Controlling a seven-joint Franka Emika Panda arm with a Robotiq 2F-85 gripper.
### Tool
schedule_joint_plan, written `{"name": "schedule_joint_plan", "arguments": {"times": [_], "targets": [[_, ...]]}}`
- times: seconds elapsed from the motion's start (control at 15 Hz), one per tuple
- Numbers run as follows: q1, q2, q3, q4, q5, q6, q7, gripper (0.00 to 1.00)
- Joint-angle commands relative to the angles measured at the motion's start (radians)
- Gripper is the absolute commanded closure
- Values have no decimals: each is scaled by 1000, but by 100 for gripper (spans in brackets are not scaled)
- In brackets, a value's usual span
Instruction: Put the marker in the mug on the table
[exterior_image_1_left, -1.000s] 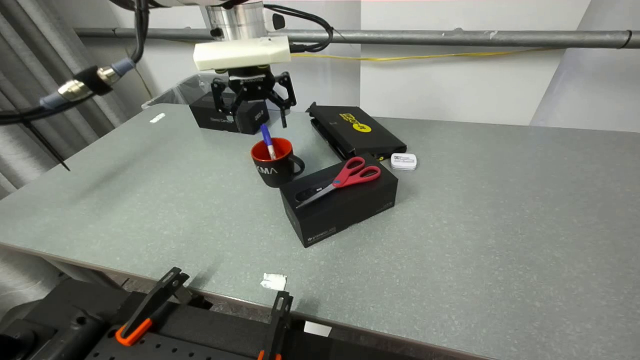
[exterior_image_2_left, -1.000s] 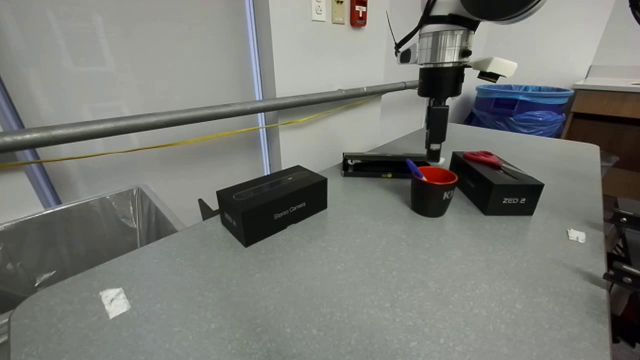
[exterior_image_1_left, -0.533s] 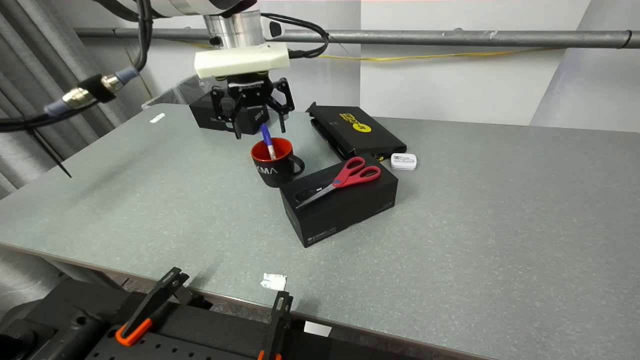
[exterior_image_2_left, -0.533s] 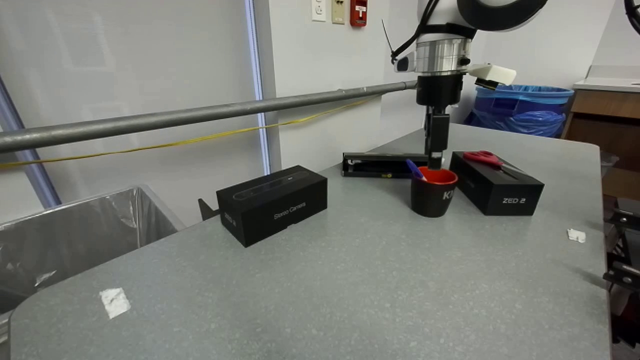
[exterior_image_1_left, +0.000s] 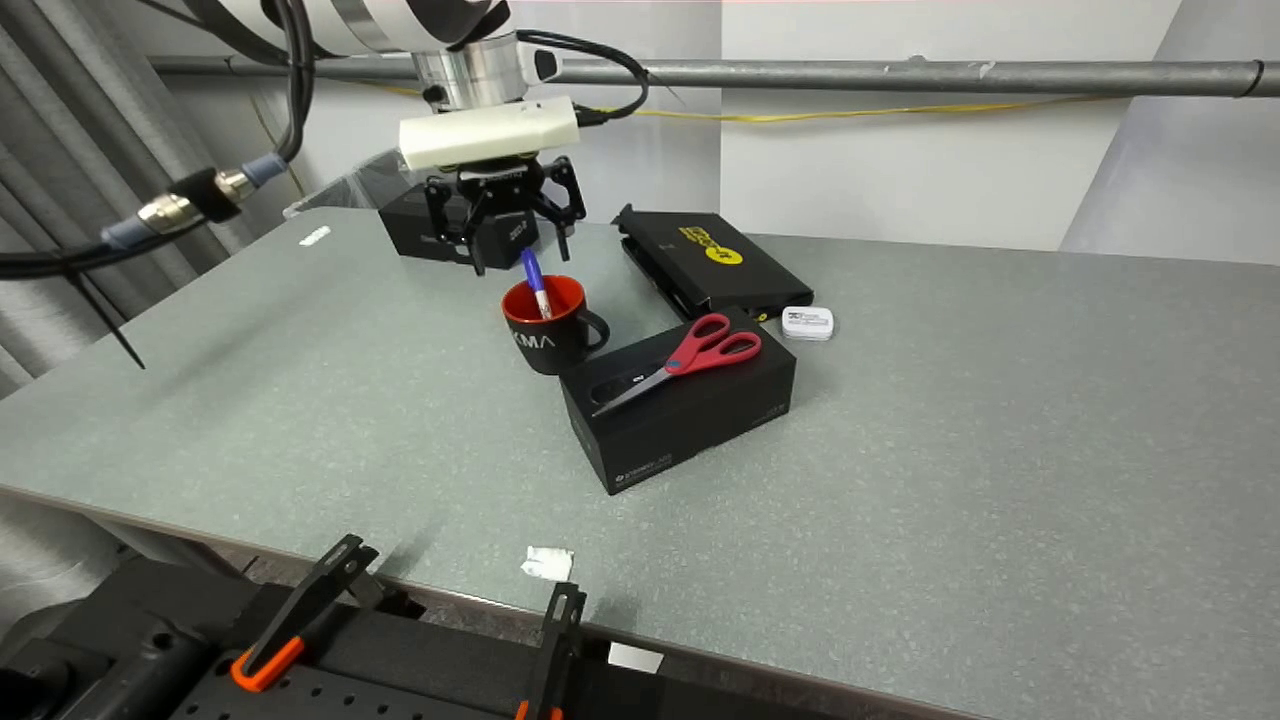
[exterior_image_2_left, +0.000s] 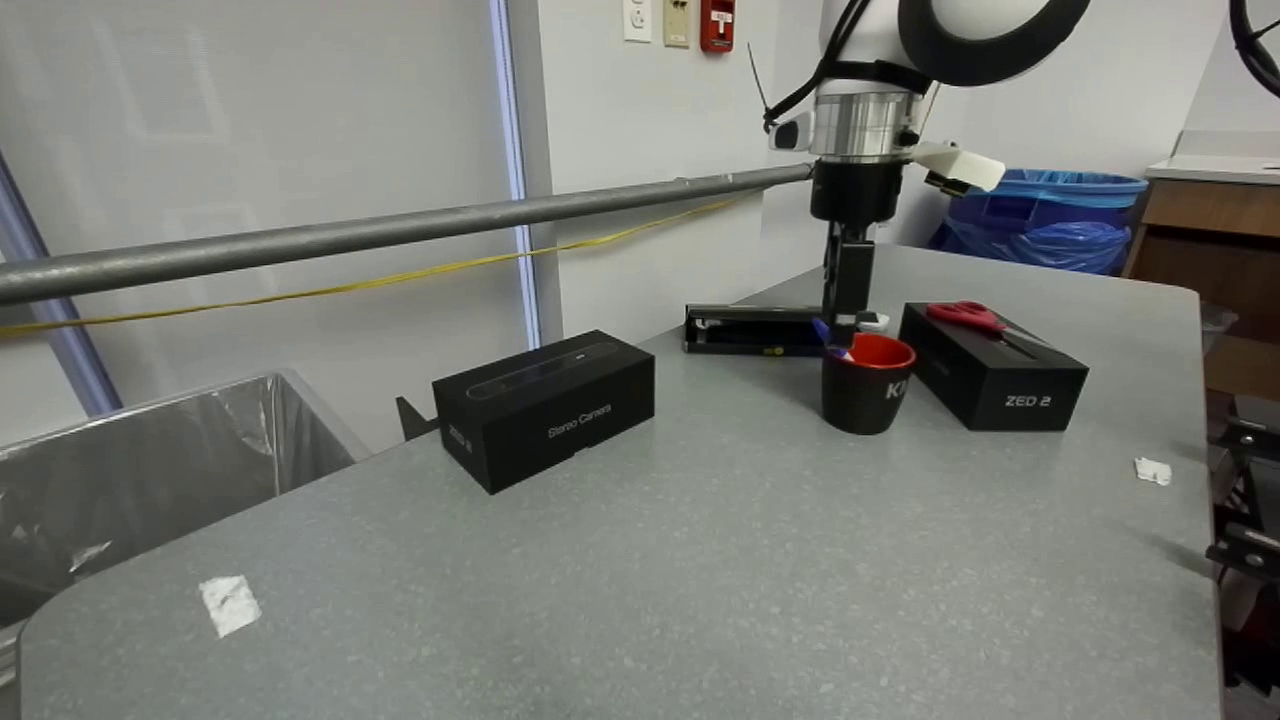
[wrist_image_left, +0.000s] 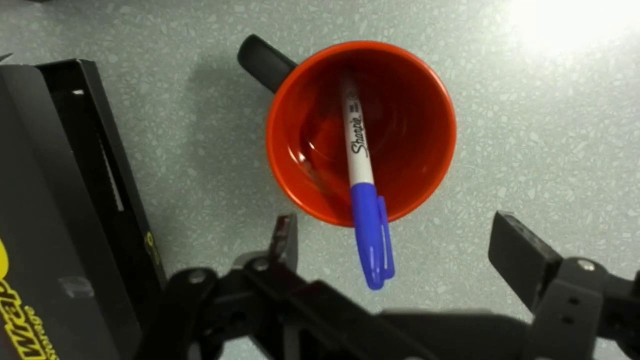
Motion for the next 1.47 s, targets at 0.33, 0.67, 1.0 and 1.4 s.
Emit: {"name": "schedule_joint_plan", "arguments": {"times": [0.33,0.67,1.0,1.4], "targets": [[-6,58,20,58,-14,17,-18,58],[-7,29,17,36,-20,21,-14,96],[-16,-39,20,-1,-11,21,-22,96],[12,-332,54,-178,17,35,-35,96]]}}
